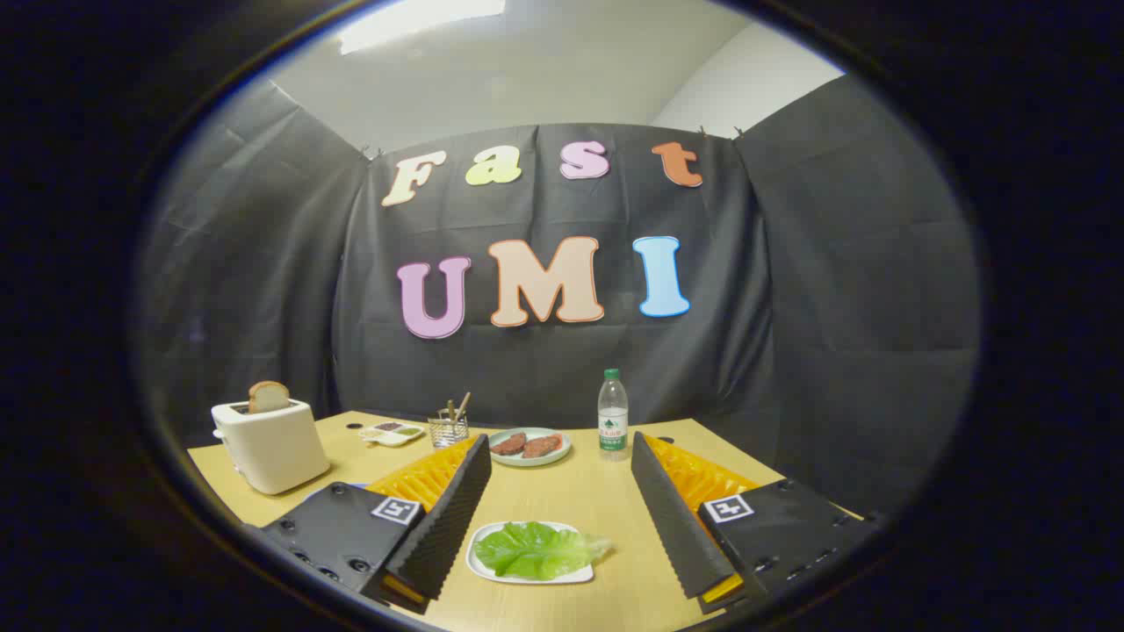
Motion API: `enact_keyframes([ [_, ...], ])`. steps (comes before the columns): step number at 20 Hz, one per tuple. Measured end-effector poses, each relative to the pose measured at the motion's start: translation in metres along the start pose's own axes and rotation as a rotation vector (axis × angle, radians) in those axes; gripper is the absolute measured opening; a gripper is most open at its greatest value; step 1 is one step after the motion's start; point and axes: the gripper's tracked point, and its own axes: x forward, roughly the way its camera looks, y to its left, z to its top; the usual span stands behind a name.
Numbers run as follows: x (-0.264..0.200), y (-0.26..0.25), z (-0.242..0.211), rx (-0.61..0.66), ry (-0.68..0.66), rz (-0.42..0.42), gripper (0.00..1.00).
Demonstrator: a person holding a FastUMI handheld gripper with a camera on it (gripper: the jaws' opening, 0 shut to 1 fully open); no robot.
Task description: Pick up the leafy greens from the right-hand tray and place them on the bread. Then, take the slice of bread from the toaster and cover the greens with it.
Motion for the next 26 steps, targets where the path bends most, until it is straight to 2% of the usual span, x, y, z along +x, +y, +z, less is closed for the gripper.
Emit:
enact_keyframes([
  [4, 0.0, -0.001, -0.001, -0.04, 0.003, -0.025, 1.0],
  [11, 0.0, 0.013, -0.005, -0.064, 0.014, 0.016, 1.0],
  [21, 0.005, 0.013, -0.018, -0.065, 0.051, 0.023, 1.0],
  [26, 0.014, 0.018, -0.04, -0.019, 0.113, 0.073, 1.0],
])
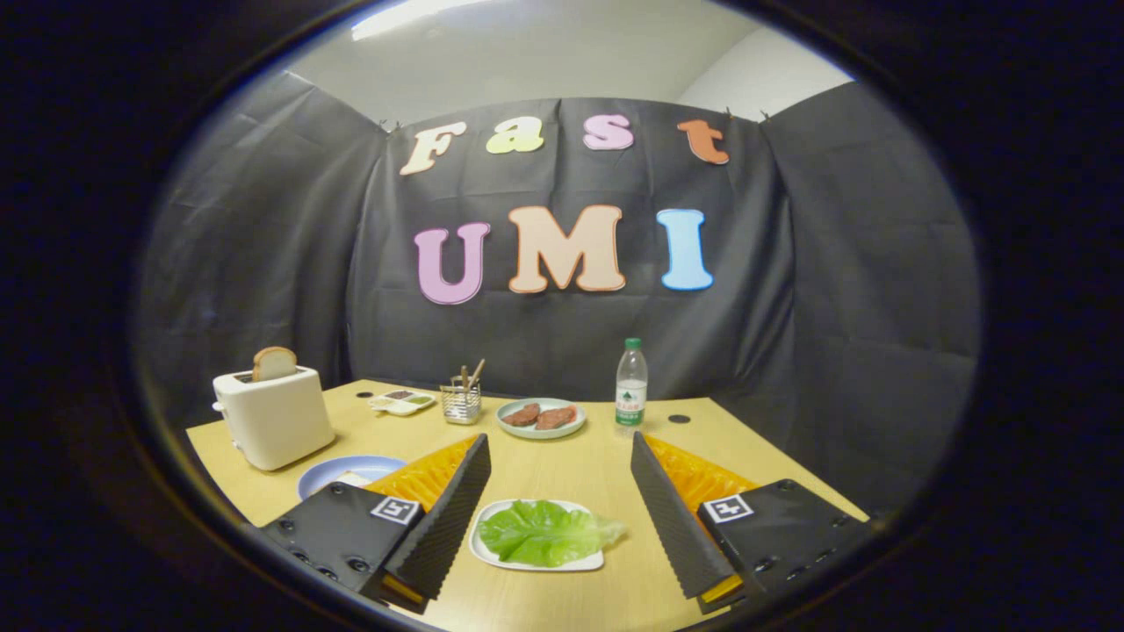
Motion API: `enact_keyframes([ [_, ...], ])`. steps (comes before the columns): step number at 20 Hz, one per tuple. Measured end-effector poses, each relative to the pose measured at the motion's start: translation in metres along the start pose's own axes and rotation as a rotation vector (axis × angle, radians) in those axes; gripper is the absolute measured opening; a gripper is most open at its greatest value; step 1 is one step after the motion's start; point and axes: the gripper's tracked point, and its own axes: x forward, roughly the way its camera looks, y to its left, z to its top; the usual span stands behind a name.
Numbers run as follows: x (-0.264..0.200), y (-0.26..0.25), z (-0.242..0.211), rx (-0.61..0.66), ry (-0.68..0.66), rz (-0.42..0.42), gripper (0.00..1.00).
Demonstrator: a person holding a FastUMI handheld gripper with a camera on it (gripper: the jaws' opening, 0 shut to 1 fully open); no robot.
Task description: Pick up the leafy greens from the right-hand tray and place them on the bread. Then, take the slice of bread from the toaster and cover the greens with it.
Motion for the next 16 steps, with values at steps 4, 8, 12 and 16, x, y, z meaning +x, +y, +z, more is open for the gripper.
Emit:
enact_keyframes([
  [4, 0.012, -0.011, -0.024, 0.004, 0.068, -0.013, 1.0],
  [8, 0.021, -0.028, -0.051, 0.012, 0.148, -0.038, 1.0],
  [12, 0.03, -0.041, -0.077, 0.068, 0.223, -0.037, 1.0],
  [16, 0.038, -0.058, -0.107, 0.109, 0.303, -0.053, 0.99],
])
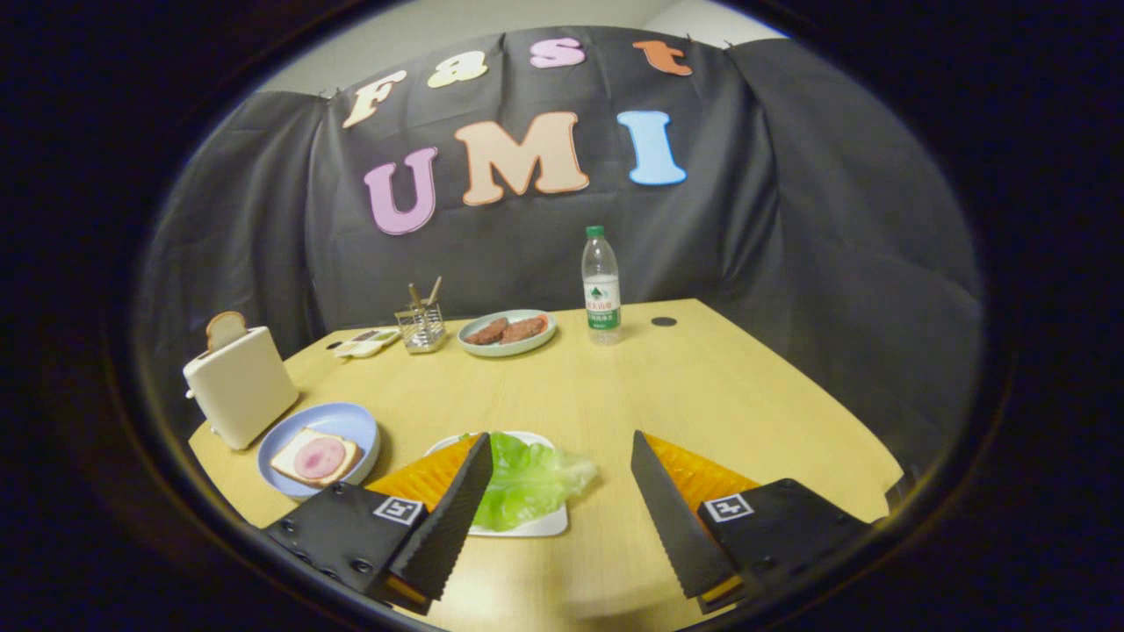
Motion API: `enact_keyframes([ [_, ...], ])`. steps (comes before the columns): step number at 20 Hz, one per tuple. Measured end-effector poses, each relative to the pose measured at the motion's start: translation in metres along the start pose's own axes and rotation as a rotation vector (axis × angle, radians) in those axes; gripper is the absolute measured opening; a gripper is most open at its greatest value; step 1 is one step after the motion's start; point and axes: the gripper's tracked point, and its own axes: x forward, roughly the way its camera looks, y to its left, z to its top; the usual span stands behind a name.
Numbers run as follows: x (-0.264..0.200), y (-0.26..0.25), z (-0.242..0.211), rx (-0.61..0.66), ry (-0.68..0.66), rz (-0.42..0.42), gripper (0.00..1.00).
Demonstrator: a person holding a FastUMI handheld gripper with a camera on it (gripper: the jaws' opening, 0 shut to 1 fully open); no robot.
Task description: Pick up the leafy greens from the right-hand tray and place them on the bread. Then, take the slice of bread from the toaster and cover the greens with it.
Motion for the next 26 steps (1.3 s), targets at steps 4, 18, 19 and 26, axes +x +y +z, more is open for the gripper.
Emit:
enact_keyframes([
  [4, 0.021, -0.004, -0.015, 0.096, 0.061, 0.057, 0.97],
  [18, 0.075, -0.008, -0.056, 0.273, 0.216, 0.066, 0.92],
  [19, 0.077, -0.006, -0.057, 0.281, 0.215, 0.074, 0.89],
  [26, 0.079, -0.006, -0.058, 0.292, 0.224, 0.081, 0.71],
])
